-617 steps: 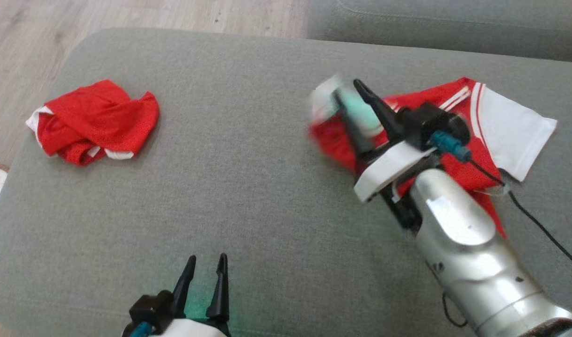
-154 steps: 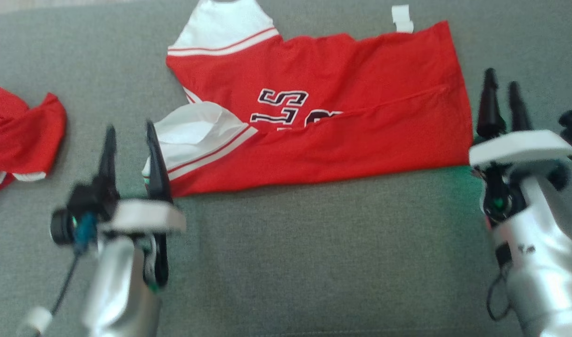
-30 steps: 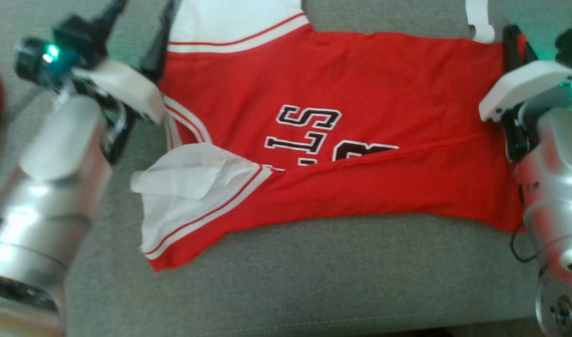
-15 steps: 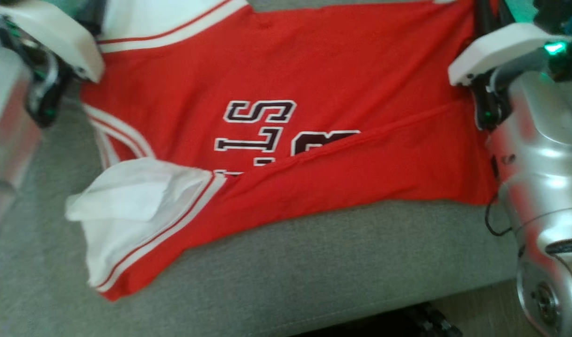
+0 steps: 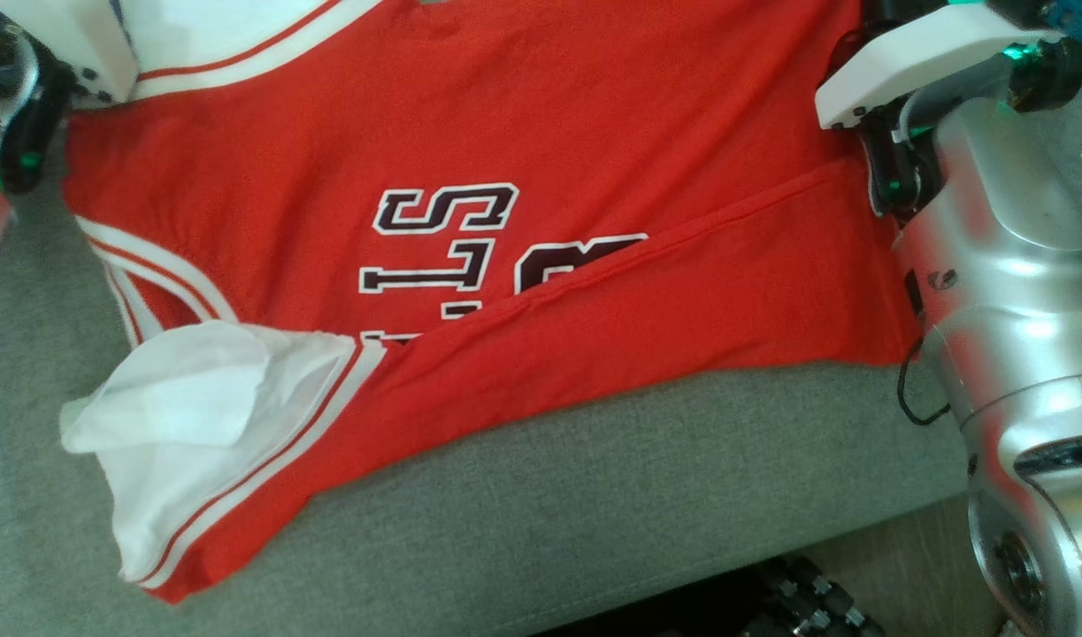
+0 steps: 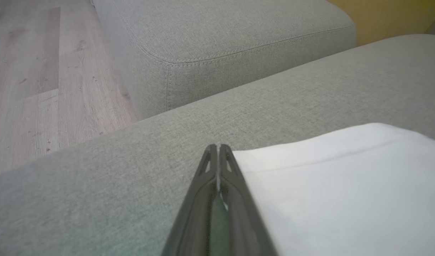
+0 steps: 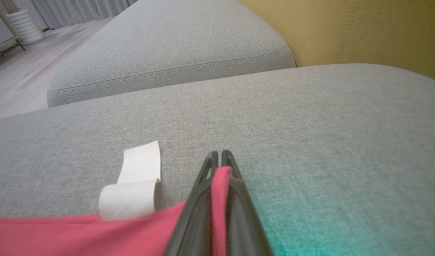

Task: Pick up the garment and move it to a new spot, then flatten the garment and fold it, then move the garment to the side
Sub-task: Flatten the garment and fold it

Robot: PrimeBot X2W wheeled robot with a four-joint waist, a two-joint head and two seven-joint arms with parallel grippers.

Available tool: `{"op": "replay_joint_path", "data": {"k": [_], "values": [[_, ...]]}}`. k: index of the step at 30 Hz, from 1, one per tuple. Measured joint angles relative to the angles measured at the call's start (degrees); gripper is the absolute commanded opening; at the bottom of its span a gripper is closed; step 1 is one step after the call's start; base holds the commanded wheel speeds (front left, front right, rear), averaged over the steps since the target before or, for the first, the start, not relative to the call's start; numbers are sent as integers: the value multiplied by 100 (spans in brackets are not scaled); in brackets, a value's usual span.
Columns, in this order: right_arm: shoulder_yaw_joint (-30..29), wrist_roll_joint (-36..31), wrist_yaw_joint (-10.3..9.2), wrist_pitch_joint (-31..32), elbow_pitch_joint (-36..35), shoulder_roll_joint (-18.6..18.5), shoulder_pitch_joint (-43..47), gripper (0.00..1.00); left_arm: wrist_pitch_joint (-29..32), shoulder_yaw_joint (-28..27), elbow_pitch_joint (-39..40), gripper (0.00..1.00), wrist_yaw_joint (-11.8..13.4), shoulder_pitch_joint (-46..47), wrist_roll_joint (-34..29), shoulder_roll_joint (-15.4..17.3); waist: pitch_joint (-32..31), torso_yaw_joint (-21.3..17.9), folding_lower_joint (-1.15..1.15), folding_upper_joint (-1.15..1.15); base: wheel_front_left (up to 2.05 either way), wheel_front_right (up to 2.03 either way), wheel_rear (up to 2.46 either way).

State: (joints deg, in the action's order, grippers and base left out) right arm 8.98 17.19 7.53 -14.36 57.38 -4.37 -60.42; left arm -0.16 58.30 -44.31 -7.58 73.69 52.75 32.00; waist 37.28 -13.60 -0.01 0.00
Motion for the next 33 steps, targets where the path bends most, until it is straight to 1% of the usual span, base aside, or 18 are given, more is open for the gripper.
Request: {"op": "replay_joint_path", "data": {"k": [5,8,11,14,20,23,28,31,33], "values": [[16,51,0,-1,40,-66,0,0,-68,377,219,0,0,4,272,3,-68,122,1,0,0,0,0],[5,55,0,-1,68,-156,0,0,-400,538,265,0,0,1,291,-3,-119,217,1,0,0,0,0],[-45,34,0,-1,55,-213,1,0,-949,620,193,0,0,8,236,-4,-170,331,1,0,0,0,0],[-118,-63,0,-1,16,-233,4,0,-1284,623,45,0,0,59,101,-29,-234,451,1,0,0,0,0],[-374,-336,0,-1,-74,-315,5,0,-1430,447,-94,0,-1,293,-104,-146,-438,694,1,0,0,0,0],[-517,-483,0,-1,-180,-344,3,0,-1430,33,55,0,0,294,-319,-175,-515,813,1,0,0,0,0],[-765,-736,0,-2,-534,-345,9,0,-1446,-705,485,0,9,260,-896,-216,-668,965,2,0,0,0,0],[-849,-843,0,-3,-733,-372,128,0,-1456,-1092,747,0,10,-8,-1190,-358,-815,1055,0,0,0,0,0],[-875,-868,0,-10,-790,-393,383,0,-1457,-1337,949,0,10,-392,-1371,-497,-950,1119,1,0,0,0,0]]}}
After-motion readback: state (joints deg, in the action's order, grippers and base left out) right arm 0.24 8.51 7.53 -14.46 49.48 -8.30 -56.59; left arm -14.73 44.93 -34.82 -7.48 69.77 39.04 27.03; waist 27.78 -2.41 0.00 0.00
